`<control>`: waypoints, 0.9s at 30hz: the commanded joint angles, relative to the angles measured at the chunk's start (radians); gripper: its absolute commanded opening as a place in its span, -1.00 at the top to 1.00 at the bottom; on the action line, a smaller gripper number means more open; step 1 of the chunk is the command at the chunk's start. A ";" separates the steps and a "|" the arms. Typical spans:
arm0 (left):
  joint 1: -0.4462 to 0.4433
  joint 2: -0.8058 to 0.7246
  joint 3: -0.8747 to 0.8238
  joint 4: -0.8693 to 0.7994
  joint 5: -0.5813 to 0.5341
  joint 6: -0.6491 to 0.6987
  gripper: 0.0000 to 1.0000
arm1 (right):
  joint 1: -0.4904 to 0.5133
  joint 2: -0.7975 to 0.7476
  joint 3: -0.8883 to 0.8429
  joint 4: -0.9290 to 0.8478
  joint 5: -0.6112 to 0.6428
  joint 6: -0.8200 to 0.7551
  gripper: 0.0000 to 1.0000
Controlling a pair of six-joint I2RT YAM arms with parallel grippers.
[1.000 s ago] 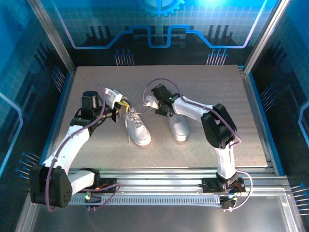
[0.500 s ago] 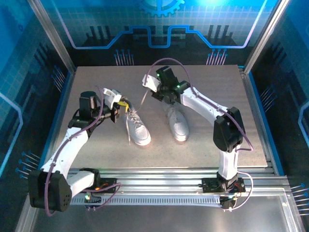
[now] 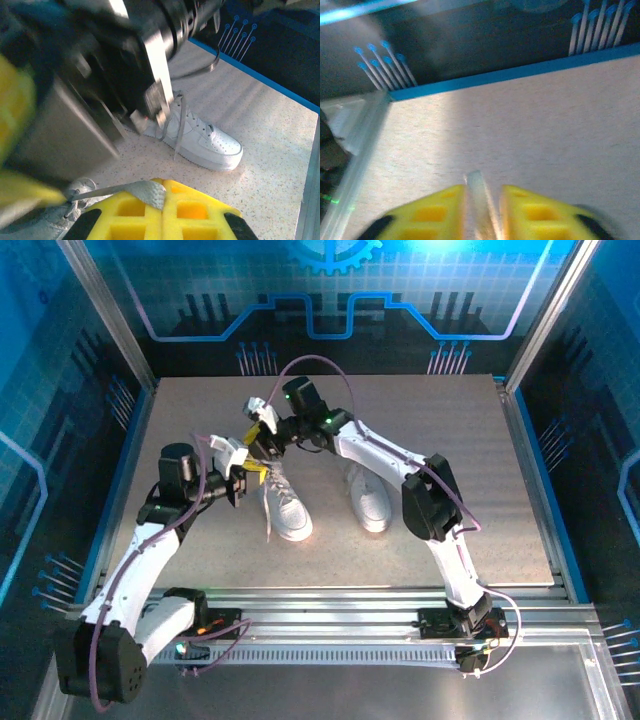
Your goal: Tie the shoes
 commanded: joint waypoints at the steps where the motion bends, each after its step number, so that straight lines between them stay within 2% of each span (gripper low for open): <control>1: -0.002 -0.003 -0.002 -0.001 0.026 0.012 1.00 | -0.030 -0.035 -0.031 0.081 -0.066 0.082 0.05; 3: 0.001 0.014 0.013 -0.009 0.018 0.009 1.00 | -0.061 -0.065 -0.050 0.077 -0.024 0.112 -0.07; 7: 0.008 0.059 0.065 -0.052 0.018 0.001 1.00 | -0.133 -0.140 -0.137 0.115 -0.010 0.142 -0.11; 12: 0.025 0.117 0.128 -0.092 0.054 -0.002 1.00 | -0.188 -0.277 -0.428 0.321 -0.053 0.091 -0.18; 14: 0.035 0.143 0.152 -0.110 0.072 0.008 1.00 | -0.187 -0.318 -0.541 0.424 -0.063 0.054 -0.23; 16: 0.044 0.172 0.180 -0.130 0.089 0.016 1.00 | -0.174 -0.335 -0.593 0.455 -0.060 0.005 -0.27; 21: 0.055 0.228 0.257 -0.191 0.128 0.034 1.00 | -0.107 -0.322 -0.592 0.443 -0.027 -0.121 -0.32; 27: 0.060 0.259 0.312 -0.250 0.161 0.067 1.00 | -0.058 -0.251 -0.498 0.443 -0.057 -0.169 -0.40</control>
